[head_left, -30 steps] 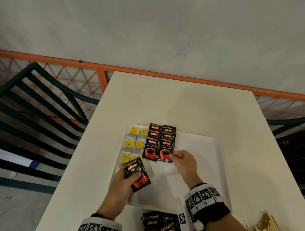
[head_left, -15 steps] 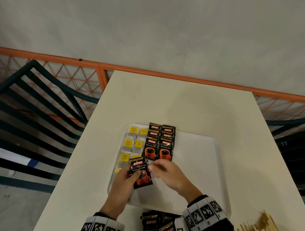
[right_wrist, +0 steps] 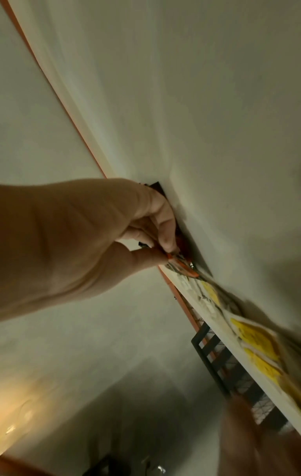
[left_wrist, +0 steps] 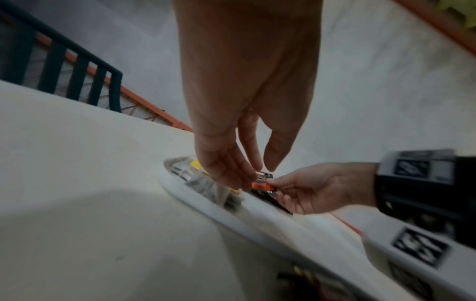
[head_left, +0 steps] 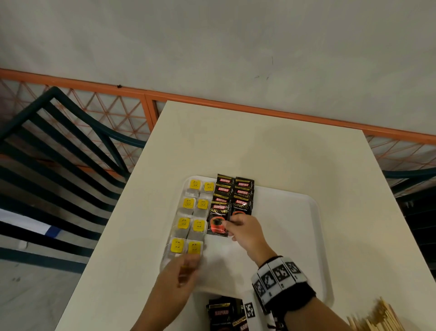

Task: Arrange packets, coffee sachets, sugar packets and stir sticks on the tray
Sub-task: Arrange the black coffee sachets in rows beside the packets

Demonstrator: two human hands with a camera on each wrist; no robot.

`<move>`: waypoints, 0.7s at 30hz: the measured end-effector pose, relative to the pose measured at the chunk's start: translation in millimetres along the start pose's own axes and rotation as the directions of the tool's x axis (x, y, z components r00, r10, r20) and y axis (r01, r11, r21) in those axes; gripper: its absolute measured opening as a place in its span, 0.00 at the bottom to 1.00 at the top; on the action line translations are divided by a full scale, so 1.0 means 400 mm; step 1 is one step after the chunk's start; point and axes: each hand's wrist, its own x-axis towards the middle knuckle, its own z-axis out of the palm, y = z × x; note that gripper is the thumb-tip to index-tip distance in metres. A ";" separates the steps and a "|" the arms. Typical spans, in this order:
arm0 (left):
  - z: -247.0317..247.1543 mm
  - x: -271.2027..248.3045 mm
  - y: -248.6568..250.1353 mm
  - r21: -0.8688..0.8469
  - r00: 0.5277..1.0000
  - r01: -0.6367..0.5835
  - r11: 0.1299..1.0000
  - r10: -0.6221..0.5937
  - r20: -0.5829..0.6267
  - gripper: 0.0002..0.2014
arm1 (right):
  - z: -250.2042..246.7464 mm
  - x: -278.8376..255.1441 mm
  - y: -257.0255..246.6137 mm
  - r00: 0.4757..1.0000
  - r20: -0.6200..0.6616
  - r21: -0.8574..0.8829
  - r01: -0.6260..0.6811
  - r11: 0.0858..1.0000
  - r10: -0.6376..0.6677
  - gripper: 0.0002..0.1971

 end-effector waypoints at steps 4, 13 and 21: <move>0.004 -0.043 -0.044 0.232 0.974 -0.128 0.964 0.078 0.212 0.21 | 0.016 0.019 0.007 0.998 -0.067 -0.032 -0.006 0.999 0.004 0.05; 0.065 -0.084 -0.075 0.518 0.877 -0.164 0.839 -0.116 0.467 0.35 | 0.034 0.022 0.027 0.978 -0.199 -0.119 0.036 0.992 -0.060 0.14; 0.091 -0.111 -0.058 0.571 0.901 -0.201 0.796 -0.078 0.427 0.35 | -0.052 -0.137 0.015 0.981 0.076 -0.339 0.194 0.920 -0.179 0.06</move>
